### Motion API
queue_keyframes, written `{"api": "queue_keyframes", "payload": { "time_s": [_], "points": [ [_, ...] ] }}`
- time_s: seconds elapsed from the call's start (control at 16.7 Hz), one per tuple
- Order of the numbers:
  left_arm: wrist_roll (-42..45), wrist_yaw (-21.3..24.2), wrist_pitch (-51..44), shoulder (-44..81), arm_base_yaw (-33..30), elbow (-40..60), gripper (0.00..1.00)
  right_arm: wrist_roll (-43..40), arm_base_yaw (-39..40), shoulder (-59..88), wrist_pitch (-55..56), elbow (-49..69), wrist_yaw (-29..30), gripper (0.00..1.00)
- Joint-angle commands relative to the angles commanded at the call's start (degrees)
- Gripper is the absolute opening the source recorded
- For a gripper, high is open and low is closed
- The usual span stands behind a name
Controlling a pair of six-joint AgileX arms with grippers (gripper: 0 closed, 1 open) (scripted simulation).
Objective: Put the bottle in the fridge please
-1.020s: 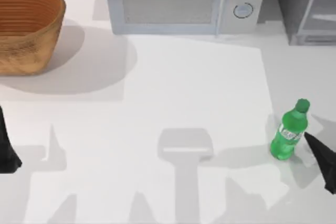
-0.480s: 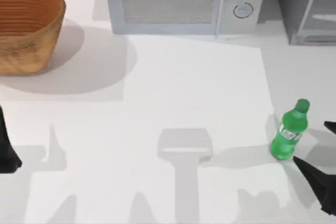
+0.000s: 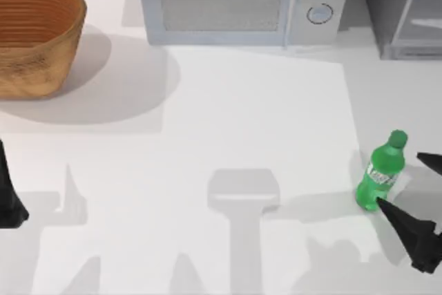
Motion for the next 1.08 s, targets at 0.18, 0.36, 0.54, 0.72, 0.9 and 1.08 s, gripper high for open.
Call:
{"api": "queue_keyframes", "payload": {
  "time_s": [0.18, 0.36, 0.54, 0.72, 0.9, 1.08],
  "points": [
    [0.00, 0.00, 0.00, 0.00, 0.00, 0.00, 1.00, 2.08, 5.90, 3.98, 1.48, 3.87, 5.71, 1.00],
    [0.00, 0.00, 0.00, 0.00, 0.00, 0.00, 1.00, 3.38, 9.87, 6.70, 2.32, 6.52, 9.64, 1.00],
    [0.00, 0.00, 0.00, 0.00, 0.00, 0.00, 1.00, 3.45, 10.05, 6.83, 2.36, 6.66, 9.82, 1.00],
    [0.00, 0.00, 0.00, 0.00, 0.00, 0.00, 1.00, 3.45, 10.05, 6.83, 2.36, 6.66, 9.82, 0.85],
    [0.00, 0.00, 0.00, 0.00, 0.00, 0.00, 1.00, 3.45, 10.05, 6.83, 2.36, 6.66, 9.82, 0.63],
    [0.00, 0.00, 0.00, 0.00, 0.00, 0.00, 1.00, 3.45, 10.05, 6.83, 2.36, 6.66, 9.82, 0.40]
  ]
}}
